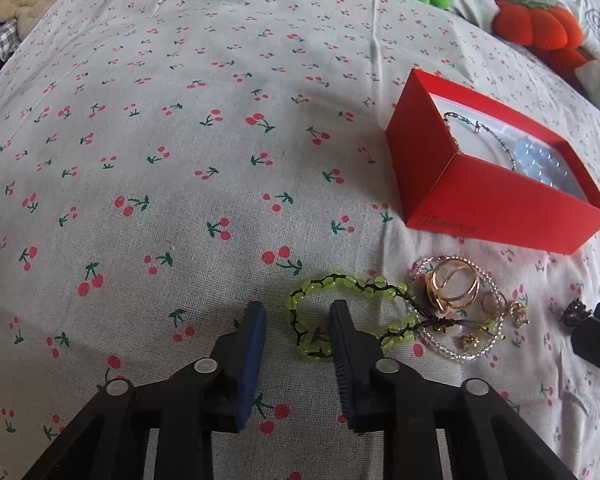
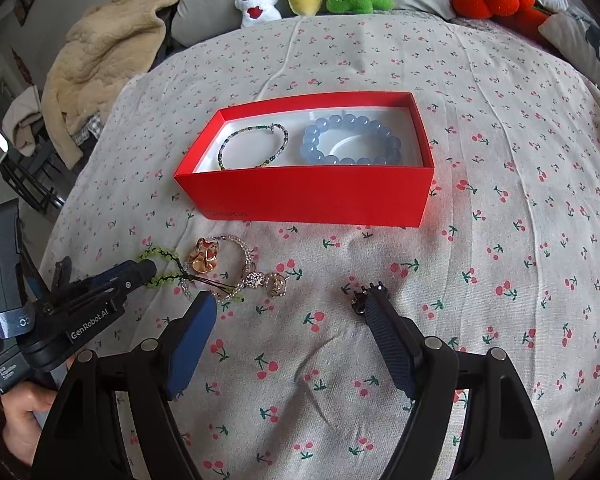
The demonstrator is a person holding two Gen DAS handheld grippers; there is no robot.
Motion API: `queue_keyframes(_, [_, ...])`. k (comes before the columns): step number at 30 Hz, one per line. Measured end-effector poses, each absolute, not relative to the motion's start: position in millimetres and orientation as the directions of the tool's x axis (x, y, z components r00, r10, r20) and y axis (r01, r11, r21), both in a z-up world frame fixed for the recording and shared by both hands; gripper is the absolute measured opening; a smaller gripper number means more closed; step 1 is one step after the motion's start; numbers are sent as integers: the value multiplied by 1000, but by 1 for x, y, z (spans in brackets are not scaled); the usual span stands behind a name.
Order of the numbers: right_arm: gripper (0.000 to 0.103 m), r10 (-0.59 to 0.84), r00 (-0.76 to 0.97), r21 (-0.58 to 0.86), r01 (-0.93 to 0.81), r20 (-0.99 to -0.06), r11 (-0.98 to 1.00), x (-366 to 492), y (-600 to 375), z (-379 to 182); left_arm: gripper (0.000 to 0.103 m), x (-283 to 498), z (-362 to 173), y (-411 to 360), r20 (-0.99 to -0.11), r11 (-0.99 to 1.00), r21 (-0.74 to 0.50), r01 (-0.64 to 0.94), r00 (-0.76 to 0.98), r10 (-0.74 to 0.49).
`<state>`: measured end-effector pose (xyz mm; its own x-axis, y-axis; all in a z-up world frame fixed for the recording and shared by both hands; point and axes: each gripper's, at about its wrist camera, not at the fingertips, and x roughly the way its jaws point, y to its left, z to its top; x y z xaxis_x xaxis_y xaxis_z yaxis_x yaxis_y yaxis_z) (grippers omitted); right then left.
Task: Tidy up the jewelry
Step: 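Grasp the yellow-green beaded bracelet on black cord with the left tool, then grasp the clear crystal bangle with gold flower charm with the right tool while the left tool holds its bracelet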
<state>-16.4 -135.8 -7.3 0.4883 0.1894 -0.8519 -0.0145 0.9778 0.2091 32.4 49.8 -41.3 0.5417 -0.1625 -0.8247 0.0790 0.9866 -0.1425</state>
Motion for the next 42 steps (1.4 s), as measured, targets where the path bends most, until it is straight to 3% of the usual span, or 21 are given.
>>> queue_keyframes(2, [73,188,501,203,-25,-845,979,-15,-134,-6,5,30,-42,49,-821,989,-118,89,552,-148])
queue_keyframes(3, [64,189,502,201,-32,-844,979,-14,-133,-6,4,29,-42,51,-817,988,-121,91,556,-151])
queue_keyframes(11, [39,218,499,187,-113,-839,976,-2,-116,-7,3,16,-41,70,-799,980,-184,78,568,-195])
queue_keyframes(22, [35,276,402,211,-199,-873,957,-8,-78,-14,3,6,-38,95,-796,972,-223,70,562,-223])
queue_keyframes(33, [35,331,387,310,-117,-861,943,-6,-76,-33,3,-12,-42,104,-791,965,-248,78,559,-249])
queue_keyframes(42, [36,257,421,272,-26,-870,962,0,-63,-49,3,-14,-44,104,-795,967,-246,69,557,-242])
